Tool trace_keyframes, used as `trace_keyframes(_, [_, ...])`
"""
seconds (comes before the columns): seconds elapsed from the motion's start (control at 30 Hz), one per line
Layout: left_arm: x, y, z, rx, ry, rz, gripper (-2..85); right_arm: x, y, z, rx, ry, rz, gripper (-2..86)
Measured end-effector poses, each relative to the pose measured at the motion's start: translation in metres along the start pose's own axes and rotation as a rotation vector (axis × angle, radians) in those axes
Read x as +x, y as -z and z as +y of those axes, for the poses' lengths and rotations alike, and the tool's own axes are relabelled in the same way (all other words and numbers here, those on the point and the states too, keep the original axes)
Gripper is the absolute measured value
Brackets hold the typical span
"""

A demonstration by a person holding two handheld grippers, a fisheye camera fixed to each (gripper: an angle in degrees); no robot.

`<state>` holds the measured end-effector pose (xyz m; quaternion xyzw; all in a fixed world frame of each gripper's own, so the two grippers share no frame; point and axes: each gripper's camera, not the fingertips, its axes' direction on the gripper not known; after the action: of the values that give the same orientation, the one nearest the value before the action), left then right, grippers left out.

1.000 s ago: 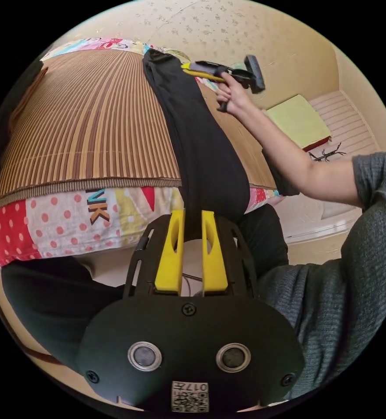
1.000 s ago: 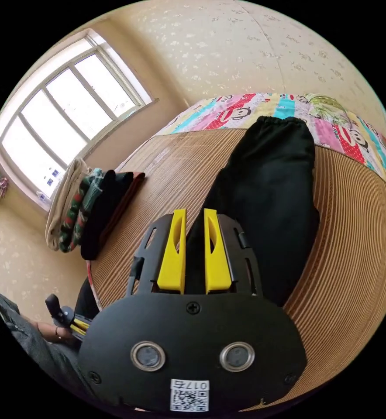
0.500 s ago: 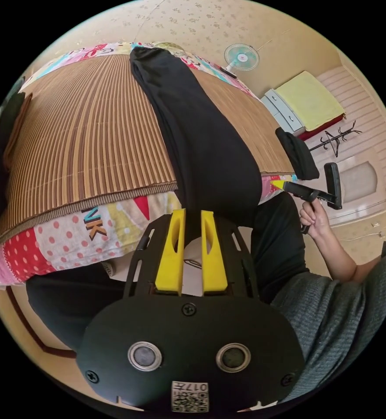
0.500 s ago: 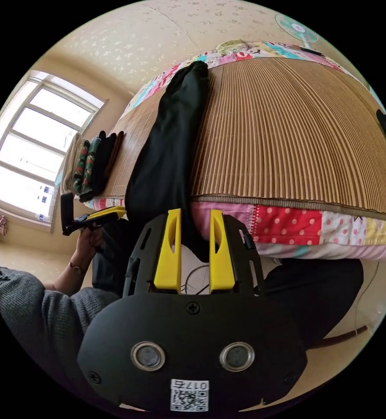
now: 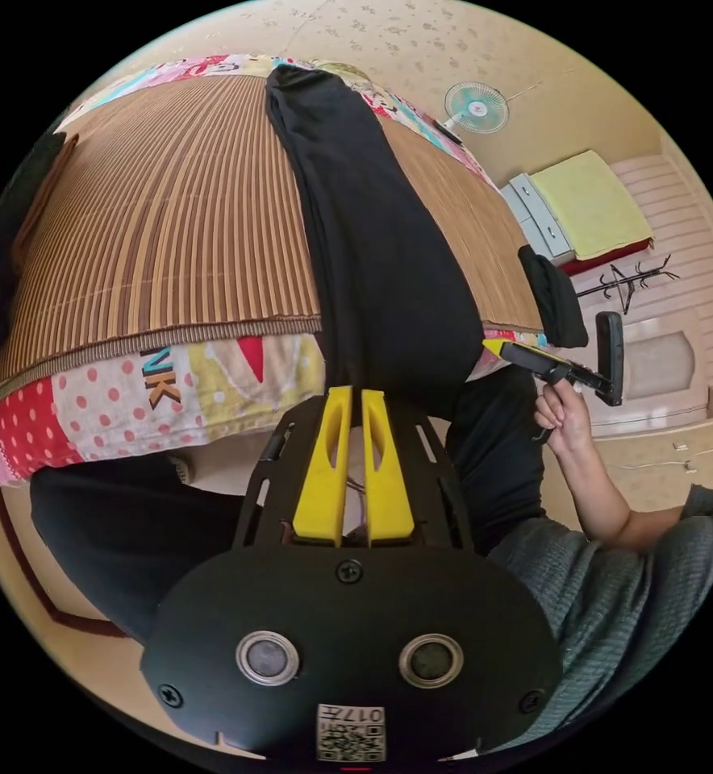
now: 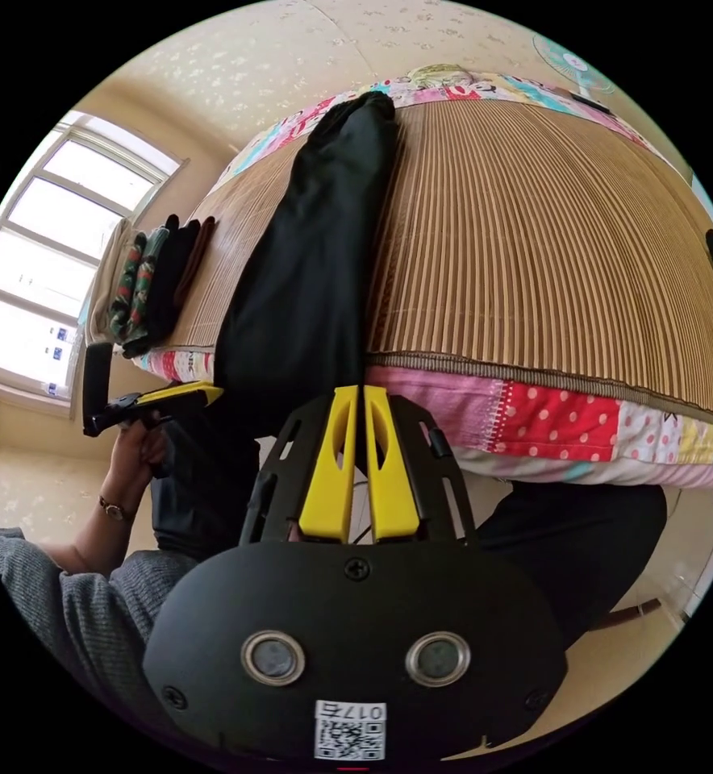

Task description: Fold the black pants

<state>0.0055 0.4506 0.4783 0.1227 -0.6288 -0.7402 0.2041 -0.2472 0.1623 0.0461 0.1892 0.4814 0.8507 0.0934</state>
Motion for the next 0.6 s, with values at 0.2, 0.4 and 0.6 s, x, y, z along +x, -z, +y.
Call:
trace_keyframes(0.2, [0.011,0.033,0.019,0.139,0.012,0.241,0.4,0.006,0.034,0.012,0.113,-0.058,-0.129,1.5])
trace_keyframes(0.4, [-0.002,-0.009,0.020,-0.008,0.106,0.157,1.6,0.023,0.016,0.011,0.011,-0.099,-0.130,1.8])
trace_keyframes(0.6, [0.001,0.017,0.023,0.139,0.136,0.149,7.1,0.027,0.038,0.006,0.048,-0.029,-0.180,4.0])
